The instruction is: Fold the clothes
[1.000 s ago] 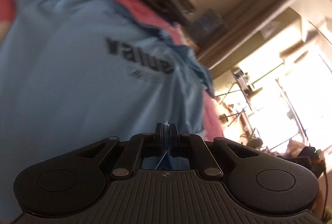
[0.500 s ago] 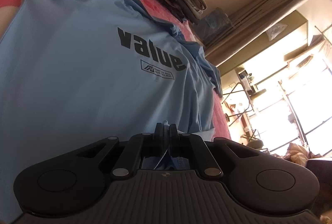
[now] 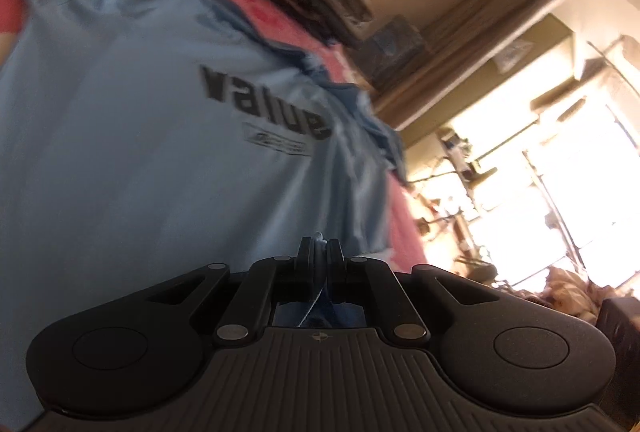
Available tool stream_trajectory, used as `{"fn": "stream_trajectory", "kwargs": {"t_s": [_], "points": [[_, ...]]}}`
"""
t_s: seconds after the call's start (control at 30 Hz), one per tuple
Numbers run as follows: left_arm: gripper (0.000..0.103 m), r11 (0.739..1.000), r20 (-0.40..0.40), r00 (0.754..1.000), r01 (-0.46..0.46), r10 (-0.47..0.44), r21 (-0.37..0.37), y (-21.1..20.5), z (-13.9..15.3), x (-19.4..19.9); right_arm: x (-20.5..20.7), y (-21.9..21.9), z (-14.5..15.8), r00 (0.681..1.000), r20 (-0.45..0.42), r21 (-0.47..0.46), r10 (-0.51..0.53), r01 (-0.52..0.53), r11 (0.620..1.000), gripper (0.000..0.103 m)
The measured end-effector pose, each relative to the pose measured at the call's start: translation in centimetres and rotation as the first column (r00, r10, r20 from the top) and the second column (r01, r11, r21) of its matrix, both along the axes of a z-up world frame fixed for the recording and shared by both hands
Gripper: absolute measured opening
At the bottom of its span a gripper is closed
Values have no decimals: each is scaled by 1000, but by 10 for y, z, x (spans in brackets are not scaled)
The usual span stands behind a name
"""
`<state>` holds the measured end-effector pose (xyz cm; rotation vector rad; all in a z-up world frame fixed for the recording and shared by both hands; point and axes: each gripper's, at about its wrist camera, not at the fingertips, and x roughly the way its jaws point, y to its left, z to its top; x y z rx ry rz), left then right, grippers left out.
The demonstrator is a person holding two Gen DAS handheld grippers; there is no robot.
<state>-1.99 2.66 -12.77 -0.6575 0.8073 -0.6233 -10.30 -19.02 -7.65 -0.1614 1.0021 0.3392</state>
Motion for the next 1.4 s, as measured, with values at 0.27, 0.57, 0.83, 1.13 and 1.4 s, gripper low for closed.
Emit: {"fn": "stream_trajectory", "kwargs": {"t_s": [0.27,0.57,0.83,1.13,1.4], "points": [[4,951,78,953,300,-294,-78,-50,28,-24,-29,-48,64,926,221,-519,307,-155,841,2],[8,845,-77,844,534,-530,31,-118,-11,-40,-52,-84,35,822,-172,-628,543,-516,583,2],[38,819,-70,819,572,-569,34,-113,-8,-43,-34,-121,6,890,-305,-551,339,-456,699,5],[41,890,59,890,455,-452,-43,-74,33,22,-33,-224,155,887,209,-338,-412,461,821,6],[43,908,37,907,417,-419,48,-94,39,92,-60,-293,265,475,547,8,-690,821,571,44]]}}
